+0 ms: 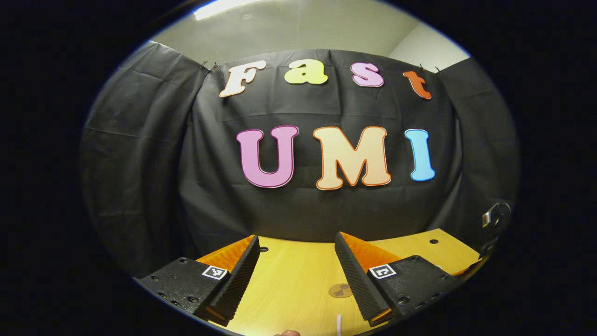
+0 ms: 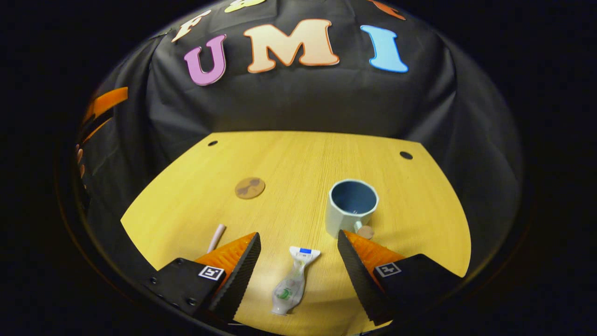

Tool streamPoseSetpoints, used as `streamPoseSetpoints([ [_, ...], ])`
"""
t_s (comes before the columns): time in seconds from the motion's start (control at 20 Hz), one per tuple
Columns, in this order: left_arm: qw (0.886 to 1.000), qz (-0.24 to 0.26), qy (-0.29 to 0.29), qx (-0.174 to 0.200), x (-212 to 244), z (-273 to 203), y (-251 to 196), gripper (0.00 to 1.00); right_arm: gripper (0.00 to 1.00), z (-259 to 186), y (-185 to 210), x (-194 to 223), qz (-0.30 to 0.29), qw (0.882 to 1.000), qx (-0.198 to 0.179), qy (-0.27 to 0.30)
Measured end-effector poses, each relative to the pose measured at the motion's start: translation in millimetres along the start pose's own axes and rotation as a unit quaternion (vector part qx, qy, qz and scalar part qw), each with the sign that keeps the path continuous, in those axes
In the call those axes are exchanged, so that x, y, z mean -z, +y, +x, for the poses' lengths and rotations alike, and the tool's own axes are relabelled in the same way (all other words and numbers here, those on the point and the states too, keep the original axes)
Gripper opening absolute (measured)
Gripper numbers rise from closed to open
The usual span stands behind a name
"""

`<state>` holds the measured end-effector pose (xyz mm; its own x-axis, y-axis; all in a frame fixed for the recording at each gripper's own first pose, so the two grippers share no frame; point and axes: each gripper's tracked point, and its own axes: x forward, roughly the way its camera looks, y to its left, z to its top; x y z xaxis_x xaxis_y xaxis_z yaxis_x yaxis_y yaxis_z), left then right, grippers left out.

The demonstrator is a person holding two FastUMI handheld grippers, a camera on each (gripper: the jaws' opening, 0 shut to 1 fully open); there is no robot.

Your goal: Put the toothbrush and toothpaste on the desktop into the cup, then pick up the cup and place it on the coaster on the desktop.

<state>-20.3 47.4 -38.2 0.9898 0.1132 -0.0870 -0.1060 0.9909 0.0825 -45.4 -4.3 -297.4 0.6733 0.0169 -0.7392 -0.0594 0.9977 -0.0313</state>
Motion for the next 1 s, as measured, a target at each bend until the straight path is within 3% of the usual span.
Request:
streamPoseSetpoints([
  [0.3, 1.000, 0.012, 0.015, -0.013, 11, 0, 9, 0.94, 1.00, 31, -4, 48, -0.010, 0.996, 0.013, 0.090],
  [0.6, 0.999, 0.008, 0.029, -0.017, 22, 2, 11, 0.94, 0.88, 56, -10, 78, -0.005, 0.987, 0.023, 0.160],
  [0.65, 0.999, 0.008, 0.032, -0.017, 23, 2, 10, 0.94, 0.81, 59, -10, 84, -0.009, 0.984, 0.022, 0.174],
  [0.7, 0.999, 0.008, 0.035, -0.015, 26, 2, 9, 0.94, 0.84, 59, -10, 92, -0.018, 0.981, 0.024, 0.193],
  [0.8, 0.999, 0.010, 0.044, -0.013, 33, 4, 7, 0.94, 0.77, 63, -4, 88, -0.039, 0.983, 0.014, 0.181],
  [0.85, 0.999, 0.010, 0.051, -0.010, 36, 4, 4, 0.94, 0.72, 63, 0, 85, -0.047, 0.983, 0.008, 0.175],
  [1.0, 0.998, 0.014, 0.066, 0.001, 48, 6, -4, 0.94, 0.35, 65, 10, 88, -0.071, 0.983, -0.009, 0.171],
])
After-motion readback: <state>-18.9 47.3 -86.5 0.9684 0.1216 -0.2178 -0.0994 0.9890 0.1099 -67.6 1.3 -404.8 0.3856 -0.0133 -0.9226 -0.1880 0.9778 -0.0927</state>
